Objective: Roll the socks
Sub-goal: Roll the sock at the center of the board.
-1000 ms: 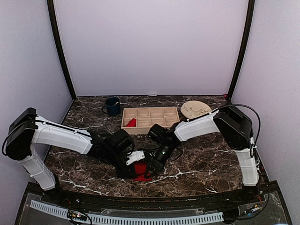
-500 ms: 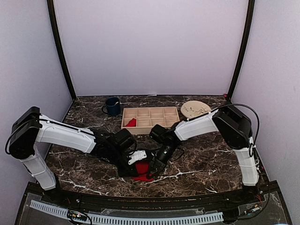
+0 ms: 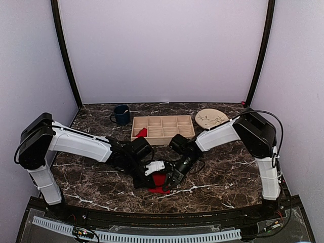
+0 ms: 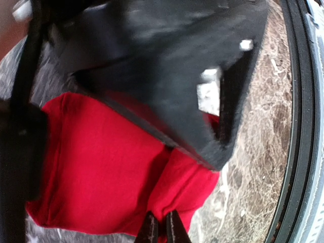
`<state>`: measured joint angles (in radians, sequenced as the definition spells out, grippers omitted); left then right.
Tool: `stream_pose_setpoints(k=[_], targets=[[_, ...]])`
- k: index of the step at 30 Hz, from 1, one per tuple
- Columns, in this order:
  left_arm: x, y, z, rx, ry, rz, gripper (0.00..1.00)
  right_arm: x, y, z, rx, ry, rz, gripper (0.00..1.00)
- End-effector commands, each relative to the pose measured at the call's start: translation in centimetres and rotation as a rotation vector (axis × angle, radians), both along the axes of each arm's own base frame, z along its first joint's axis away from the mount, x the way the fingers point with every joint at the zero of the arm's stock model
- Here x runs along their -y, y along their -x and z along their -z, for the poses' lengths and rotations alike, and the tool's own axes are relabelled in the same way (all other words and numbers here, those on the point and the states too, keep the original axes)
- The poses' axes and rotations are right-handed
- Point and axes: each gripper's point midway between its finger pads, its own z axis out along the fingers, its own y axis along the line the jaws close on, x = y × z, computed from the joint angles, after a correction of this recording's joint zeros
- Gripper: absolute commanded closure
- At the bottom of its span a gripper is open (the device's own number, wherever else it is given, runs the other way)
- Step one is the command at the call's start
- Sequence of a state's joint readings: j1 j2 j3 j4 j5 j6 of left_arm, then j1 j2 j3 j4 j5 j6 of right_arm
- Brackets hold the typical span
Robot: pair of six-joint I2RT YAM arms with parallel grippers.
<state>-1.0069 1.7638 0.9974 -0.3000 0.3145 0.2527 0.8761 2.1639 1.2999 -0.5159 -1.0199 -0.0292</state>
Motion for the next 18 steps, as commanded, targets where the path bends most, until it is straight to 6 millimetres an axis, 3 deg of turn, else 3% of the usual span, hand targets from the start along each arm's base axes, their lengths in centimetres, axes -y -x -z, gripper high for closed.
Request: stream_pose_setpoints(k=[1, 11, 18], targets=[[0.8, 2.4, 2.1, -0.037, -0.024, 0.152, 1.00, -0.6, -3.4, -1.6, 0.088, -0.071, 0.107, 0.75], [3.3, 0.2, 1.1, -0.050, 0.053, 0.169, 1.00, 3.0, -5.7, -1.9, 0.114, -0.062, 0.247, 0.73], [3.0, -0.5, 0.3, -0.134, 0.094, 0.130, 1.00, 4.1, -6.4, -2.1, 0.153, -0.057, 0.298, 0.72]])
